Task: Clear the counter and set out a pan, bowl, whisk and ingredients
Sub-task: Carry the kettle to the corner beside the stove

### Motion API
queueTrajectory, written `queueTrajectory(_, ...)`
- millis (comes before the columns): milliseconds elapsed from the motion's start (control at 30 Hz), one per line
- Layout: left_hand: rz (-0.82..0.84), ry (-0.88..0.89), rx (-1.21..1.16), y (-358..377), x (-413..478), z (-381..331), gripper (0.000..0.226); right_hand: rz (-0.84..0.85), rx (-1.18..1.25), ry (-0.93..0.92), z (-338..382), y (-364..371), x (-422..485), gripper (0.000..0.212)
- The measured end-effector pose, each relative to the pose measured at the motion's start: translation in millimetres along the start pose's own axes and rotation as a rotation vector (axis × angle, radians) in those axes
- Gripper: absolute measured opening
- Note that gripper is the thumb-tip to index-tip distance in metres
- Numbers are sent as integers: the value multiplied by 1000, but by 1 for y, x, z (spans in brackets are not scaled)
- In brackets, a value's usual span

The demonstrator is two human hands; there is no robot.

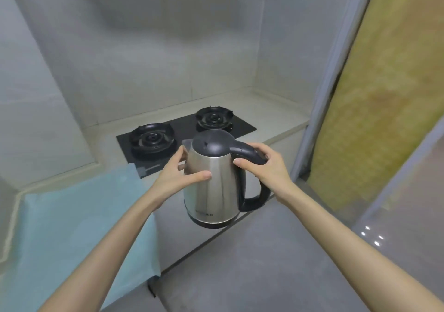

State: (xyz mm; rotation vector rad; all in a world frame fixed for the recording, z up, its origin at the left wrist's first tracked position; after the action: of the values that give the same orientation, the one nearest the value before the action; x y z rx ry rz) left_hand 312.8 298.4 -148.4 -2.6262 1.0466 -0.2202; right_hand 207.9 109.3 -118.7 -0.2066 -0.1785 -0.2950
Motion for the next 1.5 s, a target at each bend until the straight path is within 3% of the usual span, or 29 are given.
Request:
queueTrajectory(200,249,74,17,56,149,-22,83,-236,-55,30,-22,-104,54,38)
queueTrajectory(300,355,59,5,92,212,-25,102,-346,-104,41,-42,-154,75,40)
queueTrajectory(467,473,47,-69,142,301,-22,74,-423,-170,42,-80,-222,123,40)
queueTrajectory(767,319,0,-104,189,484,-14,88,-381,-134,36,-161,-345,278,34)
queueTrajectory(900,246,-41,-178,199,552,-6,75,-312,-179,44,-185,-385,352,37)
queueTrajectory(1200,148,-172,-179,198,686,37,70,-216,-166,107,-262,-425,490,28)
queueTrajectory(1500,118,-247,-163,189,815,69,74,-116,-64,199,-326,-443,608,35)
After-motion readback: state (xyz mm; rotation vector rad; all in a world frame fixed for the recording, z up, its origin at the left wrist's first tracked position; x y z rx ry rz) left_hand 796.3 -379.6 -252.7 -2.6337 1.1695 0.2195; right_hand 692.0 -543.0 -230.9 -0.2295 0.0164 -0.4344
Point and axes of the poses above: each hand's wrist, its own x-axis towards the middle knuckle, its own y-axis out of the palm, z = x × y, the point moved 9 cm from there along x, towards the middle knuckle, and after that the axes turned 9 degrees about z, right-handed, at the moved point
